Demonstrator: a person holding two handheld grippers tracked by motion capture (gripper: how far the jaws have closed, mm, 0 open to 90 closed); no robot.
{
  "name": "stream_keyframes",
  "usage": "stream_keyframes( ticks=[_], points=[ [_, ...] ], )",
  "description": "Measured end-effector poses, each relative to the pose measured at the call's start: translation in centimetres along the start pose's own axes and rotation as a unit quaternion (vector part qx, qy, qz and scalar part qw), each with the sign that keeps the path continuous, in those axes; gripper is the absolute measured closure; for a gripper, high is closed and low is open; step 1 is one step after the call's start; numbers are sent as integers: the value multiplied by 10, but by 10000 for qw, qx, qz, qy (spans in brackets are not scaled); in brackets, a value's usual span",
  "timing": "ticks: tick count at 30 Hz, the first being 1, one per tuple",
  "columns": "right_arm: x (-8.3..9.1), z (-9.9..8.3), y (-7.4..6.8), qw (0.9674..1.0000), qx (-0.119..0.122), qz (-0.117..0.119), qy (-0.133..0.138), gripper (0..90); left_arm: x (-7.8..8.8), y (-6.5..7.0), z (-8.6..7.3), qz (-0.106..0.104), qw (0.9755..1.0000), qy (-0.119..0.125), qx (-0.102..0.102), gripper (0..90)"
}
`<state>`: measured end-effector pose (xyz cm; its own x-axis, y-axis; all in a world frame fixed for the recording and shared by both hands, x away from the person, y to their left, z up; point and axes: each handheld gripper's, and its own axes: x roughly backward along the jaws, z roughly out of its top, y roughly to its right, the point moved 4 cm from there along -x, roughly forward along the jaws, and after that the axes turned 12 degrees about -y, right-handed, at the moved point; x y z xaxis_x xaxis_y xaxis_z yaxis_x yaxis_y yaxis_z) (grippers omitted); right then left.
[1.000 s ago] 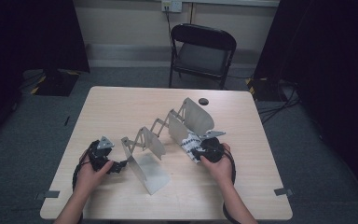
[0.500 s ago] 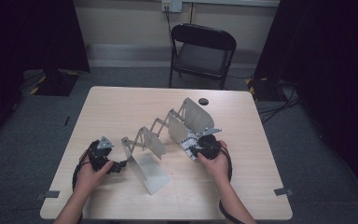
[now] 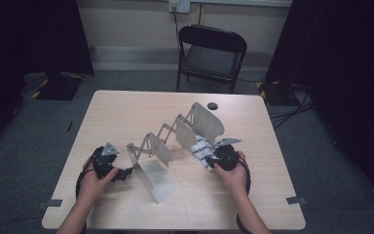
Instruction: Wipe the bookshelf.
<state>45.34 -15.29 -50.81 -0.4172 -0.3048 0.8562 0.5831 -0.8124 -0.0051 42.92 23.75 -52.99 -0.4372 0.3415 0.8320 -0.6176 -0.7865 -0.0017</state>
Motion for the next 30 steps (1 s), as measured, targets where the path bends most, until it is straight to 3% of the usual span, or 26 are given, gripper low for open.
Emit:
stream_keyframes(
  ticks=[1, 4, 10, 13, 15, 20, 25, 30],
  points=[
    [2, 1, -1, 10000, -16, 15, 87, 488, 0, 0, 0, 0, 10000, 2, 3, 1],
    [1, 6, -3, 9999, 31, 30, 152, 441, 0, 0, 0, -2, 10000, 4, -1, 1],
    [-9, 7, -6, 9999, 62, -79, 79, 435, 0, 0, 0, -2, 10000, 3, 13, 1],
    [-11, 6, -5, 9999, -45, -90, 114, 488, 0, 0, 0, -3, 10000, 4, 0, 1],
    [-9, 5, -2, 9997, -89, -148, 149, 625, 0, 0, 0, -2, 10000, 4, -1, 1],
    [-5, 5, 1, 9997, -63, -213, 54, 729, 0, 0, 0, -2, 10000, 4, -2, 1],
    [3, 6, 3, 9997, -134, -154, 124, 746, 0, 0, 0, 0, 10000, 1, 0, 1],
    [22, 13, 2, 9992, -164, -27, 355, 751, 0, 0, 0, -1, 10000, 2, -3, 1]
  ],
)
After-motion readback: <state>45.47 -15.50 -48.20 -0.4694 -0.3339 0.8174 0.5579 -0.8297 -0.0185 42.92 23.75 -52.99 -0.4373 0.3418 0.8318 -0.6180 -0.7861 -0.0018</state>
